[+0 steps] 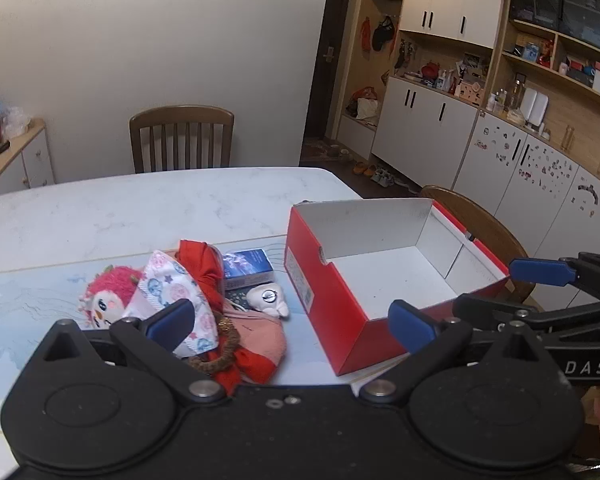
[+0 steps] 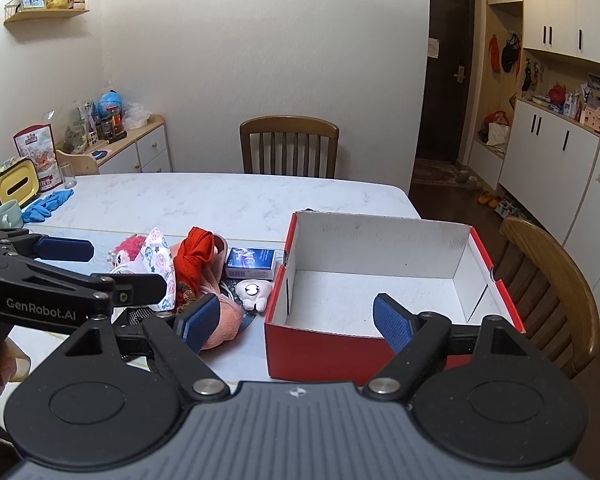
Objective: Organize objects
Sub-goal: 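Grasp the patterned face mask from the pile with the left gripper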
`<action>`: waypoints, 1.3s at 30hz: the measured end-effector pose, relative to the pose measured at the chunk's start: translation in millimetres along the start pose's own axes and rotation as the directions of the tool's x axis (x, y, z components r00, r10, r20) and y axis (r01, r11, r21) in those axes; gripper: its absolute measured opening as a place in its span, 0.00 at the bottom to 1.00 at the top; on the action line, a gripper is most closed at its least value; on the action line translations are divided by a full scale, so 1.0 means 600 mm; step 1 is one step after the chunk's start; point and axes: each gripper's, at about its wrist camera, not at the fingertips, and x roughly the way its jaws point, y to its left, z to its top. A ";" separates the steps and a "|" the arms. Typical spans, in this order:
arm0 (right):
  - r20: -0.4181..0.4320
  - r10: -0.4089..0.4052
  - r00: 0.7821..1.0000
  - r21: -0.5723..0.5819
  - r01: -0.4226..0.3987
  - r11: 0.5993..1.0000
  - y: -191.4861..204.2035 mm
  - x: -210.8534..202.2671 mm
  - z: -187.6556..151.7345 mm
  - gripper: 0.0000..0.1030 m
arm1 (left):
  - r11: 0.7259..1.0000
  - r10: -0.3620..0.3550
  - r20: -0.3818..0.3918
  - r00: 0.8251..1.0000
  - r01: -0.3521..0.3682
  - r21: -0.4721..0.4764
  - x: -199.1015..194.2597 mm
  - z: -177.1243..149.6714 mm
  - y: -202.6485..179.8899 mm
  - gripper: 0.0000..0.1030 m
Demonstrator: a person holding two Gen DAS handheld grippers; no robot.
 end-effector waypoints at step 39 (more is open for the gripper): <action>-0.274 -0.153 0.949 0.028 0.167 0.986 -0.343 0.207 0.014 0.52 | 0.905 0.389 -0.171 0.905 -0.410 -0.110 0.159 0.006 0.039 0.99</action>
